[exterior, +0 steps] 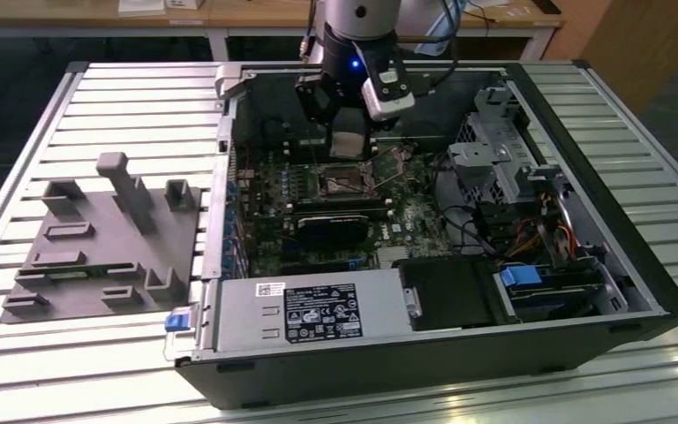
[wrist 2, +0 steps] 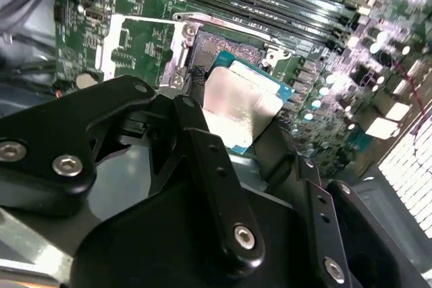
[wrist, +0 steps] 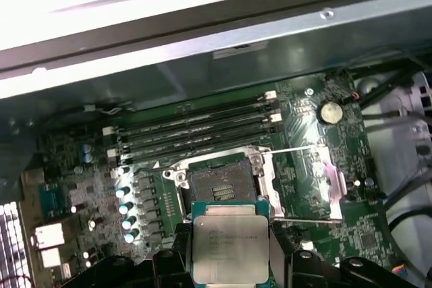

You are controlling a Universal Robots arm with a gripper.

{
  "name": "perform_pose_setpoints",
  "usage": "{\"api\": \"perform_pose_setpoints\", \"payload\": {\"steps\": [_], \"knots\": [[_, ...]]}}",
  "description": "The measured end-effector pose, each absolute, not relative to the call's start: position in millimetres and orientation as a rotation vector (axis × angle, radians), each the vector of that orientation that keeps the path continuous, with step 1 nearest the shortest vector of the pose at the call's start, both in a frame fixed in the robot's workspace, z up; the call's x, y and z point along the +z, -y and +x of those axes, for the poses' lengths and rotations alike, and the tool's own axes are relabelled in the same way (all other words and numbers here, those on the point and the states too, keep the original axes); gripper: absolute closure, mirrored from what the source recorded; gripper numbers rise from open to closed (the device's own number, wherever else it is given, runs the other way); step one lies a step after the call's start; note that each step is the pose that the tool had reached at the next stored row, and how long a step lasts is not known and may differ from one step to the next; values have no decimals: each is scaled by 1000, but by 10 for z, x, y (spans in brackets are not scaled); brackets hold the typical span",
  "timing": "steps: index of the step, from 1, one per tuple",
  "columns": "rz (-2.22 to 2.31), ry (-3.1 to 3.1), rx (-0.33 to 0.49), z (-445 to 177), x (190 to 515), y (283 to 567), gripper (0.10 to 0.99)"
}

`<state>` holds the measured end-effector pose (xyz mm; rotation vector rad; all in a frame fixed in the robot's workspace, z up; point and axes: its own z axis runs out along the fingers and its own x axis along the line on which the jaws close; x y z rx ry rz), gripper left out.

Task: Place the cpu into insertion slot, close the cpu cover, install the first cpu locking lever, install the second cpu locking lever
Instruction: 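Place the cpu into insertion slot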

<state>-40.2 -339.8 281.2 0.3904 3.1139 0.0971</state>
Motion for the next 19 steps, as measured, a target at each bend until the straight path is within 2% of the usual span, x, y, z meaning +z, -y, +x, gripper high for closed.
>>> {"api": "perform_pose_setpoints", "payload": {"steps": [19], "knots": [[915,-2991,95,-402,2804,3398,549]]}}
